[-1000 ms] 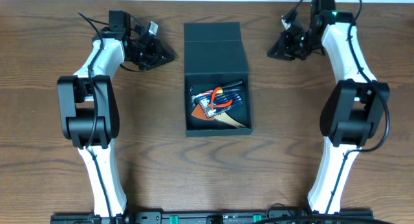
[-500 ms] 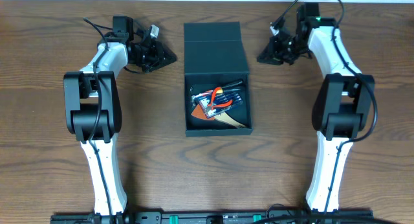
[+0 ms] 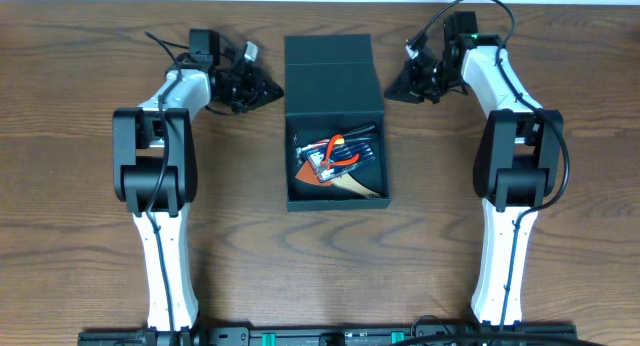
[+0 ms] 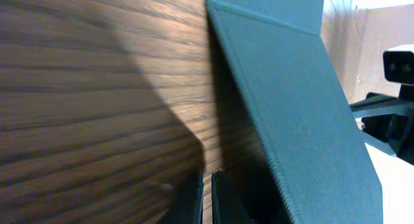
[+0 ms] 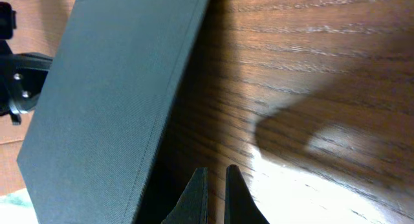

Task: Pack container

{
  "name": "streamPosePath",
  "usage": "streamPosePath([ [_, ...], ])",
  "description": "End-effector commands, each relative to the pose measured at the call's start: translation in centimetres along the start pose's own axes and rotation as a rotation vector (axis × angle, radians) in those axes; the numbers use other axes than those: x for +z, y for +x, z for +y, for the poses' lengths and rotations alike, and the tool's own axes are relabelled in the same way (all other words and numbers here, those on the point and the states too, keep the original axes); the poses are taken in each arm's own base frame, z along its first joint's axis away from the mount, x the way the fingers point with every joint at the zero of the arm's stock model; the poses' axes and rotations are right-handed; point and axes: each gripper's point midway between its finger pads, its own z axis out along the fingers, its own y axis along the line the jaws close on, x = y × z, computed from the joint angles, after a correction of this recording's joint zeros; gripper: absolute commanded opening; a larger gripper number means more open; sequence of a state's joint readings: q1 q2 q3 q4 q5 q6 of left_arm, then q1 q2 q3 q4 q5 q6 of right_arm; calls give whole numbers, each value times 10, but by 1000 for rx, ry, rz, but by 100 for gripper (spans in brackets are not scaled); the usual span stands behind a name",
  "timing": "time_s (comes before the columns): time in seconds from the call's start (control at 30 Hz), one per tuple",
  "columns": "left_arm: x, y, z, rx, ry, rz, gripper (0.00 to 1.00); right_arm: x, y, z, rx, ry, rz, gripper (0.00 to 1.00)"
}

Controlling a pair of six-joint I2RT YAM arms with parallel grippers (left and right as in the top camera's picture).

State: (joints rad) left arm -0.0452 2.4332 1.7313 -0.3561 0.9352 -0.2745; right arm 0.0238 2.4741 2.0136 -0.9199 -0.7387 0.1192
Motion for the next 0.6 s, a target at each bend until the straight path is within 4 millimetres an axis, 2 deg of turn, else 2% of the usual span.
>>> streamPosePath([
  [0.0, 11, 4, 4, -19, -1, 19, 5, 14, 6, 7, 16, -38, 31, 1],
  [0.33, 10, 3, 4, -19, -1, 16, 6, 19, 6, 26, -16, -110, 32, 2],
  [0.57, 9, 3, 0, -16, 22, 22, 6, 18, 4, 28, -25, -121, 27, 2],
])
